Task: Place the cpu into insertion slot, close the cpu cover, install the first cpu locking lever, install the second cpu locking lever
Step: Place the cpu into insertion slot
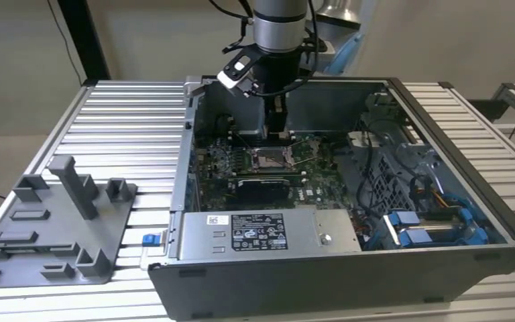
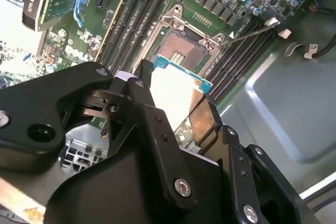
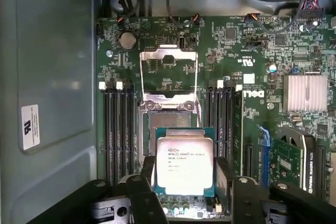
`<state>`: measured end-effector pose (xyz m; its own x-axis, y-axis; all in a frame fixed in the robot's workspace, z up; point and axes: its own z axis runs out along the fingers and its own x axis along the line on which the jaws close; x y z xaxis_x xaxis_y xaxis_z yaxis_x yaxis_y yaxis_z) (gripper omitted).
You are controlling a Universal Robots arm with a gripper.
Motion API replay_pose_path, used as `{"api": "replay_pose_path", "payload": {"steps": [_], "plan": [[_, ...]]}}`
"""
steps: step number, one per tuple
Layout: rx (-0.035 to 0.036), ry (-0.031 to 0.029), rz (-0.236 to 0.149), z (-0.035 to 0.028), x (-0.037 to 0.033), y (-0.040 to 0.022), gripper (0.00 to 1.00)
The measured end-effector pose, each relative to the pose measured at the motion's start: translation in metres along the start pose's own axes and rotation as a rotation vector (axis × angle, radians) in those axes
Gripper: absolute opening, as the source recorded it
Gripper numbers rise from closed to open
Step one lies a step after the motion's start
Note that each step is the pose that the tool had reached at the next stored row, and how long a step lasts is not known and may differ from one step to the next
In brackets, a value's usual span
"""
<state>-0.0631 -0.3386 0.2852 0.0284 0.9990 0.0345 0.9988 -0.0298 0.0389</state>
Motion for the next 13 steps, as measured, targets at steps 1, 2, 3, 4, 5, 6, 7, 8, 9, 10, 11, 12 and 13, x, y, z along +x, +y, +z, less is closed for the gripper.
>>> {"api": "replay_pose_path", "payload": {"steps": [1, 2, 3, 4, 5, 6, 7, 8, 9, 10, 11, 12, 13], "plan": [[0.0006, 0.0004, 0.004, 0.0007, 0.0003, 0.0000, 0.00], [0.0011, 0.0013, 0.007, 0.0014, 0.0008, 0.0000, 0.00], [0.0016, 0.0019, 0.009, 0.0021, 0.0014, -0.0001, 0.00], [0.0020, 0.0021, 0.011, 0.0032, 0.0022, -0.0002, 0.00], [0.0026, 0.0020, 0.013, 0.0046, 0.0036, -0.0003, 0.00], [0.0031, 0.0020, 0.014, 0.0060, 0.0052, -0.0004, 0.00], [0.0035, 0.0019, 0.015, 0.0074, 0.0070, -0.0005, 0.00], [0.0040, 0.0020, 0.015, 0.0089, 0.0092, -0.0006, 0.00], [0.0045, 0.0020, 0.015, 0.0103, 0.0112, -0.0007, 0.00], [0.0050, 0.0018, 0.015, 0.0119, 0.0130, -0.0008, 0.00], [0.0053, 0.0020, 0.015, 0.0138, 0.0139, -0.0009, 0.00], [0.0056, 0.0021, 0.015, 0.0156, 0.0140, -0.0004, 0.00], [0.0061, 0.0020, 0.015, 0.0170, 0.0140, 0.0006, 0.00]]}}
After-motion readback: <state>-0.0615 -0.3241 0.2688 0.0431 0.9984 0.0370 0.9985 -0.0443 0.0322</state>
